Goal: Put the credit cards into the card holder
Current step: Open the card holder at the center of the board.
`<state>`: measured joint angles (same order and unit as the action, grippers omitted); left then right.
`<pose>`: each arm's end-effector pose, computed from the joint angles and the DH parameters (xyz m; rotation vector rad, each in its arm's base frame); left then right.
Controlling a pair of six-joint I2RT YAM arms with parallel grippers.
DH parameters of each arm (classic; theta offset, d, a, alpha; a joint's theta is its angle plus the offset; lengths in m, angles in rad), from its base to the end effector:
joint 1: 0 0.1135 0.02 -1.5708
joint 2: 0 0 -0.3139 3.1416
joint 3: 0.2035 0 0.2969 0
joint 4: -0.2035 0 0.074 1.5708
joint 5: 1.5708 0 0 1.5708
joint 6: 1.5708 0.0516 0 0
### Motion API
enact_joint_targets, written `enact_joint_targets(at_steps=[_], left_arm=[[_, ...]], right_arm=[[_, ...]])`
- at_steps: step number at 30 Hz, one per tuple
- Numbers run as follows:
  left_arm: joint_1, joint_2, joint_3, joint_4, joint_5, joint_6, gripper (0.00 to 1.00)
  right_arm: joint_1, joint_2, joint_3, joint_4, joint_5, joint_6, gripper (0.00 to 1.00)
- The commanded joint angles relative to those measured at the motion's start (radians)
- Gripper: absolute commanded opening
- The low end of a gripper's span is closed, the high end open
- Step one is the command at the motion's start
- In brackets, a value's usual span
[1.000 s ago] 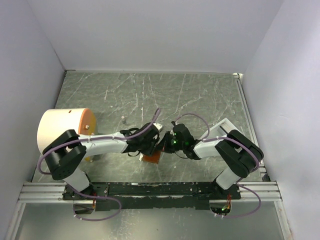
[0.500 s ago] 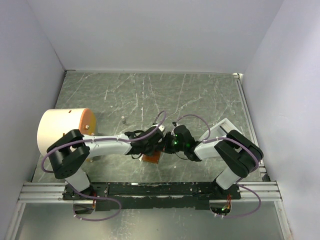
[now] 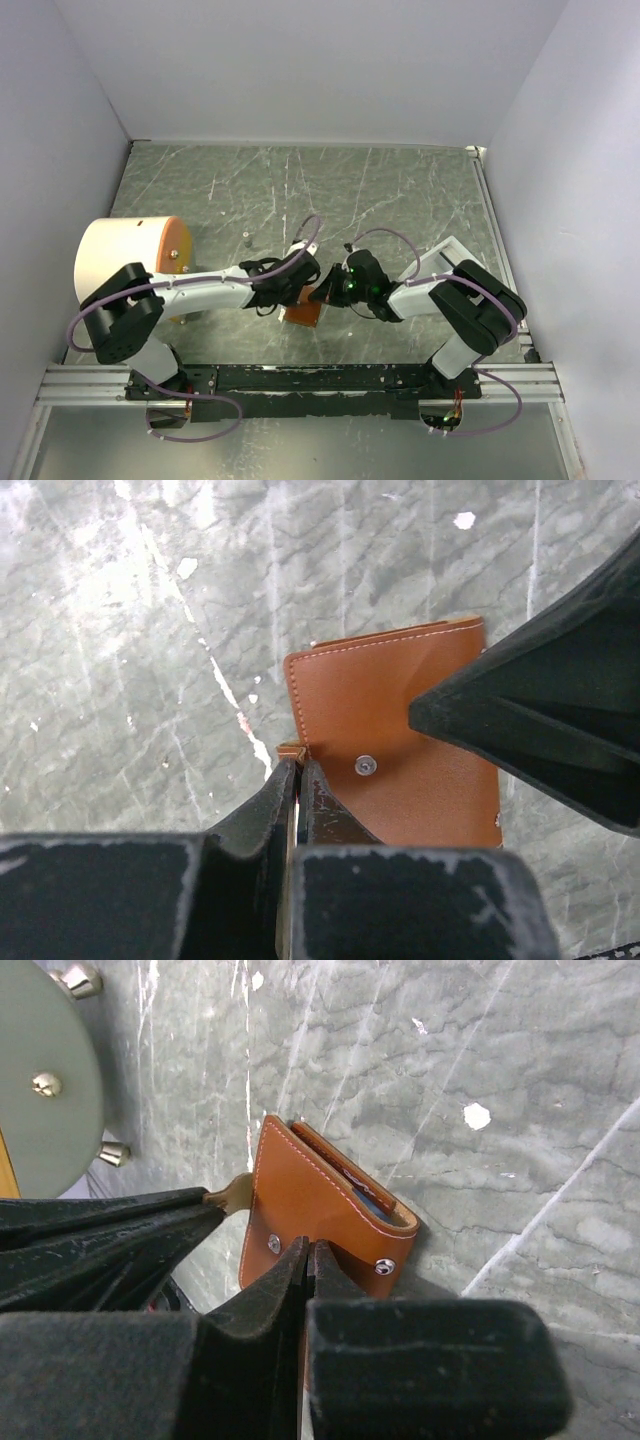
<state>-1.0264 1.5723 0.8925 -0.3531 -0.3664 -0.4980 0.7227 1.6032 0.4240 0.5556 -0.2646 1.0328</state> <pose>0.1955 -0.2872 0.1864 0.5304 2.4500 -0.1410 0.2139 0.2066 0.1091 0.2148 2.4643 1.1828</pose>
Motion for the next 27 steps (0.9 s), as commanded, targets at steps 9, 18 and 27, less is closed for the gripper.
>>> enact_joint_targets(at_steps=[9,18,27], left_arm=[[0.061,-0.211,-0.020,-0.052,0.127,-0.194,0.07],[0.061,-0.268,-0.024,-0.023,0.147,-0.214,0.07],[0.061,-0.280,-0.018,0.006,0.206,-0.242,0.07]], right_arm=[[0.001,-0.144,0.116,-0.457,0.125,-0.186,0.20],[0.040,-0.297,0.138,-0.574,0.101,-0.183,0.48],[0.130,-0.302,0.176,-0.587,0.090,-0.125,0.61]])
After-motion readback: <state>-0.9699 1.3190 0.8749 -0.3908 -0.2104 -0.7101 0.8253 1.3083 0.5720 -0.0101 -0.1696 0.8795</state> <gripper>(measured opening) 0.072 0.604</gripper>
